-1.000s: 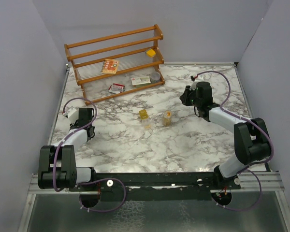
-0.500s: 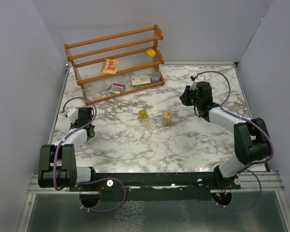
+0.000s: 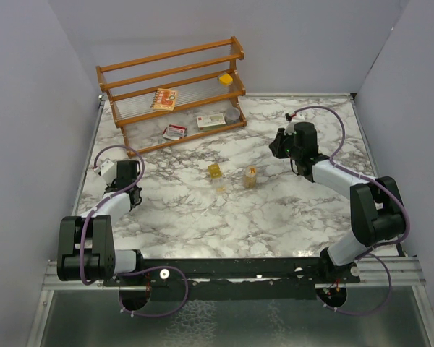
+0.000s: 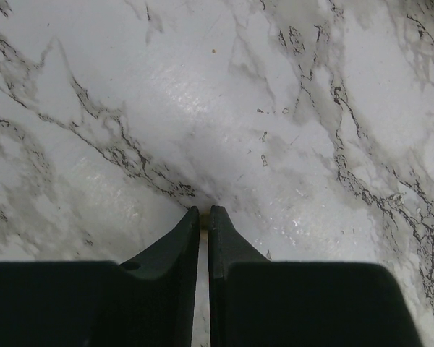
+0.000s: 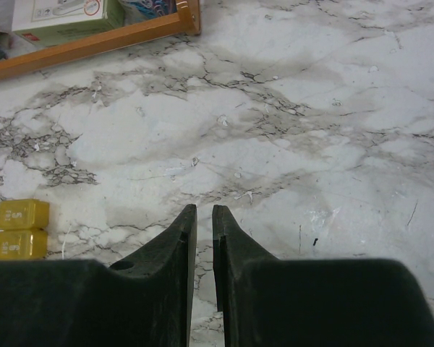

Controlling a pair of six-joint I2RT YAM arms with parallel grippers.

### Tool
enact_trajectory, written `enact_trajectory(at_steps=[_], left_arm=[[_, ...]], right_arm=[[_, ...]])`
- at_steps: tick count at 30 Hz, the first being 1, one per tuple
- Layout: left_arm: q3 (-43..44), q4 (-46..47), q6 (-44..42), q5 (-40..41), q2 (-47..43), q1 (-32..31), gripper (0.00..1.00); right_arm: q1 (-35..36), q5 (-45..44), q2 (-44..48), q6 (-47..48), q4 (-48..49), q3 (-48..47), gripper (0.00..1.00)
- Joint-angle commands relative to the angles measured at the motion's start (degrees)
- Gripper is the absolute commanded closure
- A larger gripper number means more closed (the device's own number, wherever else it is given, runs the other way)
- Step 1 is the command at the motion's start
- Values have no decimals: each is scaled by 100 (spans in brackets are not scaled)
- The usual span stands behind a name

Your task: Sort the pills into containers

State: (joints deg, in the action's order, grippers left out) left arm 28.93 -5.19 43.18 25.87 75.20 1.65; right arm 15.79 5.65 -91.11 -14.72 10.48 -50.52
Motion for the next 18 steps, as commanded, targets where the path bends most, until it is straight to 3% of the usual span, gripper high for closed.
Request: enact_trajectory(at_steps=[1,18], left_arm=[[87,36,42,-197,68,46,92],[80,465,-188,-980,-141,45,95]], right_arm=[[12,68,-51,49,53,-137,85],[12,88,-73,42,36,-167,86]])
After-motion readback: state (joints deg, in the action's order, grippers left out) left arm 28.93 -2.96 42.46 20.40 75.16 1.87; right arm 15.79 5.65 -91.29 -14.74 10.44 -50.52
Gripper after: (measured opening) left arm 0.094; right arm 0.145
